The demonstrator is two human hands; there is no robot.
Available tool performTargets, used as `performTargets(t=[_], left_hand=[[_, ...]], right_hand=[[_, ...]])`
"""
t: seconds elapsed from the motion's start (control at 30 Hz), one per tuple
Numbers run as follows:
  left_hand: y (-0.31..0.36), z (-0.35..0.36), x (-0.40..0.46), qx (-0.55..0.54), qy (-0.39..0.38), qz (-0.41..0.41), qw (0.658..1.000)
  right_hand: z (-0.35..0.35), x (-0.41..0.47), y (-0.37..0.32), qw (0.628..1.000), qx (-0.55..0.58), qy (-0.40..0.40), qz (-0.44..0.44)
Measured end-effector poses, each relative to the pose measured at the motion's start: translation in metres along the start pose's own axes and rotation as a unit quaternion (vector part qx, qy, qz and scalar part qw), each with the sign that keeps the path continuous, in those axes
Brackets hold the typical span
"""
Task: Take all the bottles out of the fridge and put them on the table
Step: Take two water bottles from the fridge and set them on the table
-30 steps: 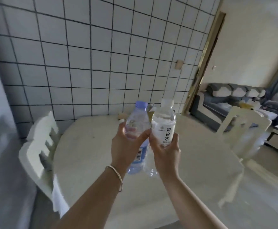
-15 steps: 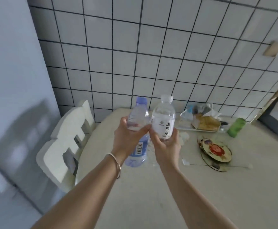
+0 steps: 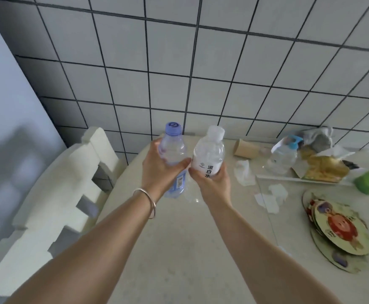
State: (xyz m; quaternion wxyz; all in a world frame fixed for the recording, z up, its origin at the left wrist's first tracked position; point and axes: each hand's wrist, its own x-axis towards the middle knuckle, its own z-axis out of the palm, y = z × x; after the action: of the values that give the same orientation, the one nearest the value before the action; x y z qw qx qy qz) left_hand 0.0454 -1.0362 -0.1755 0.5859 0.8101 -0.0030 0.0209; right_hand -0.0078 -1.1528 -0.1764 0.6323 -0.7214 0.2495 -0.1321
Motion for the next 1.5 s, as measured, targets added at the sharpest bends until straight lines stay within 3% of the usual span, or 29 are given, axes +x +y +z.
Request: performTargets(t=[0.2,0.77,1.03,1.2,1.33,1.5], left_hand=[[-0.045,0.009,0.045,0.038,0.002,0.013,0.999],[-0.098,0.051,0.117,0.013,-0.001,-0.006,1.000],[-0.112,0.051,0.117,0.000,-0.038,-0.007,0.999],[-0.102,0.031,0.105,0.041,-0.080,-0.019,0.996],[-0.074,0.007,0.071,0.078,-0.023,-0.020,0.996],[-0.036,-0.016,0.007,0.120,0.034,0.004,0.992]], right_hand=[[0.023,0.053,0.025,0.998,-0.054,-0.034,0.017],[0.061,0.136,0.063,0.993,-0.112,0.010,0.031],[0.061,0.135,0.072,0.989,-0.142,-0.028,0.030],[0.050,0.121,0.064,0.980,-0.170,-0.064,0.077],[0.034,0.090,0.029,0.985,-0.165,-0.021,0.052],[0.006,0.024,-0.014,0.982,-0.180,-0.055,-0.032]])
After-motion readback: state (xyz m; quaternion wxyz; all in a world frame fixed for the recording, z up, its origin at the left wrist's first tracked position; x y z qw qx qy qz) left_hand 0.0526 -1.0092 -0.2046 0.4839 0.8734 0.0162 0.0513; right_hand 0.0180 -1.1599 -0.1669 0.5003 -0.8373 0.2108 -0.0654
